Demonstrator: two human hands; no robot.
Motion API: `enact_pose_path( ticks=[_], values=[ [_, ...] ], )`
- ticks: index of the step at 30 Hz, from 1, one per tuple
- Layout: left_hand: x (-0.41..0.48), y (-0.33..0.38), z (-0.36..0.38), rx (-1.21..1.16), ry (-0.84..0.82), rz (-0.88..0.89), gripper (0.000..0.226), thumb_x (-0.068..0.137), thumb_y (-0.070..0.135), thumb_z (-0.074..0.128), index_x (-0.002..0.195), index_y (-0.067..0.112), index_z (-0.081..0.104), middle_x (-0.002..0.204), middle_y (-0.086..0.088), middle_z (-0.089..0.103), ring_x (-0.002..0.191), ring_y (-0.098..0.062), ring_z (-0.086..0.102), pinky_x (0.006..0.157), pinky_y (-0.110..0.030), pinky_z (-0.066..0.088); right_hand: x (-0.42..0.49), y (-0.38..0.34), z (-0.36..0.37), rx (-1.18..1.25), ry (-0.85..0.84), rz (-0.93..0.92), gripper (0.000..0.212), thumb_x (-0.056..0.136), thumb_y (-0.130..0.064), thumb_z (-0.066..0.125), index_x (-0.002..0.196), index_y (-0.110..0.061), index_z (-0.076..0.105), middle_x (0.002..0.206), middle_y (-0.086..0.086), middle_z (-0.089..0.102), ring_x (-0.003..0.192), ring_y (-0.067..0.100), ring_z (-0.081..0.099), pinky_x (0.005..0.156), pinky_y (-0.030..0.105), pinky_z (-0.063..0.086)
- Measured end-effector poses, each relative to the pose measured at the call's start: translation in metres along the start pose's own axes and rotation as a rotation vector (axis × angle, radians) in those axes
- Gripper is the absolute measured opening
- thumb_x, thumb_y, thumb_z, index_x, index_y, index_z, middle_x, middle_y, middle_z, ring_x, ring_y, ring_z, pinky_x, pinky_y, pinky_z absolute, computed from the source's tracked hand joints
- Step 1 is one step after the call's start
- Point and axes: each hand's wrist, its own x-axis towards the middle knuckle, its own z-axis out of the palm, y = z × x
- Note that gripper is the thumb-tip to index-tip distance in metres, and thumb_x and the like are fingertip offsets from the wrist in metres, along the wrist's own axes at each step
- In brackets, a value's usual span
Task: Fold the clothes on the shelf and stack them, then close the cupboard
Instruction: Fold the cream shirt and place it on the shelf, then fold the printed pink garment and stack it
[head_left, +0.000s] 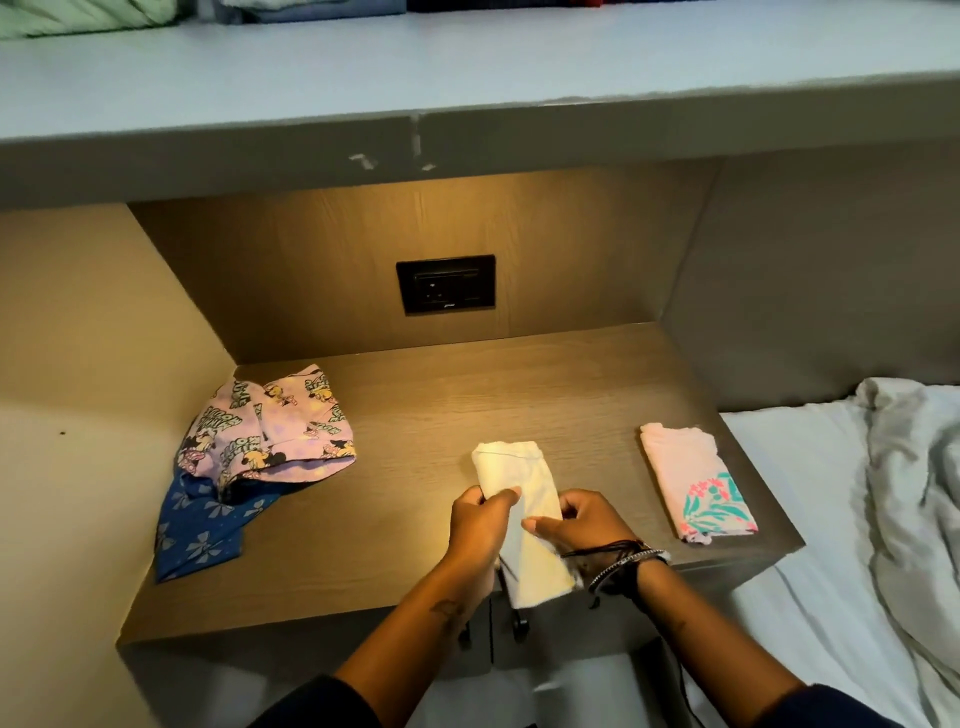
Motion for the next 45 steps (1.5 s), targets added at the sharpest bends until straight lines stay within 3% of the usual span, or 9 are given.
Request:
enact_pose_path(
  ticks=[6, 14, 17, 20, 24, 29, 37, 42, 45],
  values=[
    [-0.009, 0.013, 0.042, -0.217, -0.318, 0.059, 0.025, 0.092, 0.027, 0.061, 0.116, 0.02, 0.061, 0.113, -0.01, 0.072, 0.105, -0.032, 0.067, 0.094, -0.05, 0.053, -0.022, -0.009, -0.055, 0.412, 0.092, -0.024, 0.033, 0.081, -0.029, 0.073, 0.109, -0.018, 0.059, 0.104, 0.005, 0.073, 0.091, 0.023, 0.071, 0.083, 0.043, 0.058],
    [-0.006, 0.016, 0.15, -0.249, -0.518, 0.133, 0.038, 0.091, 0.017, 0.064, 0.127, 0.02, 0.053, 0.123, -0.007, 0.068, 0.113, -0.029, 0.065, 0.096, -0.049, 0.053, -0.026, 0.011, -0.164, 0.287, 0.271, -0.169, 0.032, 0.084, -0.019, 0.071, 0.113, -0.019, 0.057, 0.109, 0.003, 0.069, 0.096, 0.021, 0.069, 0.078, 0.036, 0.059],
    [0.012, 0.005, 0.179, -0.038, -0.428, 0.162, 0.05, 0.093, 0.012, 0.061, 0.138, 0.021, 0.041, 0.136, -0.006, 0.058, 0.118, -0.025, 0.059, 0.1, -0.049, 0.05, -0.006, 0.029, -0.184, 0.124, 0.275, -0.089, 0.047, 0.08, -0.024, 0.074, 0.12, -0.017, 0.051, 0.12, 0.007, 0.064, 0.108, 0.027, 0.063, 0.089, 0.043, 0.055],
    [0.022, -0.009, 0.193, 0.281, -0.19, 0.308, 0.073, 0.094, 0.008, 0.059, 0.152, 0.022, 0.018, 0.151, -0.005, 0.04, 0.134, -0.025, 0.045, 0.106, -0.046, 0.046, 0.008, 0.049, -0.185, -0.25, 0.295, -0.013, 0.086, 0.066, -0.063, 0.067, 0.135, -0.019, 0.04, 0.132, 0.008, 0.055, 0.118, 0.028, 0.054, 0.097, 0.048, 0.049],
    [0.018, -0.018, 0.187, 0.796, 0.055, 0.687, 0.063, 0.099, 0.025, 0.049, 0.154, 0.023, 0.018, 0.163, 0.0, 0.013, 0.149, -0.023, 0.012, 0.121, -0.043, 0.014, -0.007, 0.056, -0.179, -0.667, 0.521, -0.181, 0.07, 0.085, -0.053, 0.057, 0.14, -0.014, 0.039, 0.146, 0.01, 0.042, 0.131, 0.029, 0.041, 0.105, 0.043, 0.037],
    [0.039, -0.021, 0.177, 1.364, -0.228, 0.945, 0.075, 0.091, 0.058, -0.008, 0.153, 0.029, 0.021, 0.164, 0.002, 0.003, 0.151, -0.022, -0.002, 0.119, -0.042, -0.006, -0.005, 0.083, -0.155, -0.985, 0.313, -0.337, 0.064, 0.096, -0.052, 0.01, 0.147, -0.02, 0.03, 0.156, 0.004, 0.029, 0.144, 0.024, 0.023, 0.114, 0.047, 0.018],
    [0.045, -0.013, 0.156, 1.443, -0.301, 0.953, 0.065, 0.097, 0.053, 0.004, 0.155, 0.025, 0.011, 0.164, 0.002, 0.002, 0.151, -0.02, -0.003, 0.119, -0.043, -0.007, -0.014, 0.082, -0.159, -1.068, 0.214, -0.219, 0.081, 0.091, -0.062, 0.001, 0.139, -0.014, 0.046, 0.148, 0.012, 0.043, 0.135, 0.034, 0.042, 0.108, 0.058, 0.03],
    [0.029, 0.006, 0.059, 1.189, -0.056, 0.958, 0.056, 0.094, 0.038, 0.032, 0.146, 0.018, 0.039, 0.158, -0.008, 0.031, 0.147, -0.023, 0.025, 0.121, -0.047, 0.011, -0.031, 0.03, -0.133, -0.993, 0.392, -0.388, 0.066, 0.087, -0.061, 0.028, 0.118, -0.015, 0.063, 0.131, 0.015, 0.059, 0.122, 0.036, 0.053, 0.102, 0.054, 0.036],
    [0.028, 0.028, -0.059, 1.232, 0.261, 0.899, 0.056, 0.092, 0.029, 0.046, 0.146, 0.018, 0.038, 0.156, -0.01, 0.033, 0.145, -0.027, 0.028, 0.119, -0.046, 0.011, -0.018, -0.015, -0.053, -0.978, 0.23, -0.553, 0.06, 0.081, -0.054, 0.039, 0.126, -0.018, 0.057, 0.134, 0.011, 0.057, 0.124, 0.03, 0.051, 0.102, 0.048, 0.039]
  ],
)
